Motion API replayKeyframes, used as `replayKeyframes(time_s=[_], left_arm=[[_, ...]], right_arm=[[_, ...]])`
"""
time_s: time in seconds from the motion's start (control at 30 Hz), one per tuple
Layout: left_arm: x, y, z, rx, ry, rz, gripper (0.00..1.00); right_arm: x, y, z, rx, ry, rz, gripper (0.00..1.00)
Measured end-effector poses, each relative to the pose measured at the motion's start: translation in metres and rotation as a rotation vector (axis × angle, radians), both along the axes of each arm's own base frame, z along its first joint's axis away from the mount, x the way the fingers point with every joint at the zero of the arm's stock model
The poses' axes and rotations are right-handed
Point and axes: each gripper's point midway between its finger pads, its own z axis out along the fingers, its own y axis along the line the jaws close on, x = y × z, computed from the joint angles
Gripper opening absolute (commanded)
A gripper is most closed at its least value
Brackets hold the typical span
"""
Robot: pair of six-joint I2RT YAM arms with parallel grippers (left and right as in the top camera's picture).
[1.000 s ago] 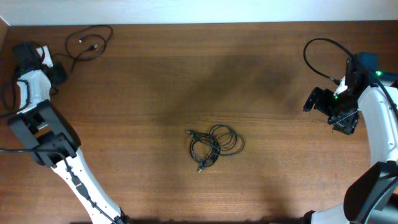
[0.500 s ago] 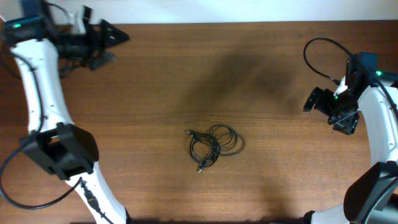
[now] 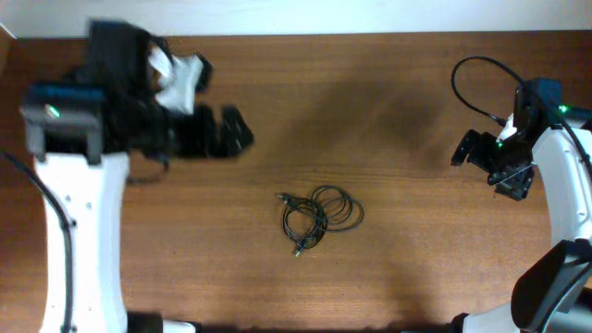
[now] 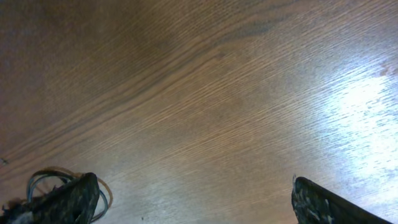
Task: Untangle cables
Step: 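Move both grippers back toward the remaining cable pile, then lower the left gripper onto the pile and grasp one black cable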
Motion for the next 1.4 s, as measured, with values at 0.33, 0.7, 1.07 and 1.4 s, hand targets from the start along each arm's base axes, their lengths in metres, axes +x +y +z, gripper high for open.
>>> replayKeyframes(time_s=[0.33,0.7,1.07,1.4], left_arm=[[-0.089,-0.033,-0.127,0.063,0.251,-0.073,0.99],[-0.086,-0.029,-0.192,0.077,0.346,0.086,0.97],[-0.027,-0.052,-0.253,0.058,0.428,0.228,0.4],[-0.028,-0.081,-0.304,0.115,0.481,0.112,0.09]], right_arm=[[0.0,0.0,0.0,0.0,0.0,0.0,0.98],[0.003,0.05,0.011,0.286,-0.03,0.009,0.98],[-0.035,0.199,0.006,0.398,0.044,0.477,0.98],[-0.043,0.201,0.004,0.386,0.077,0.477,0.98]])
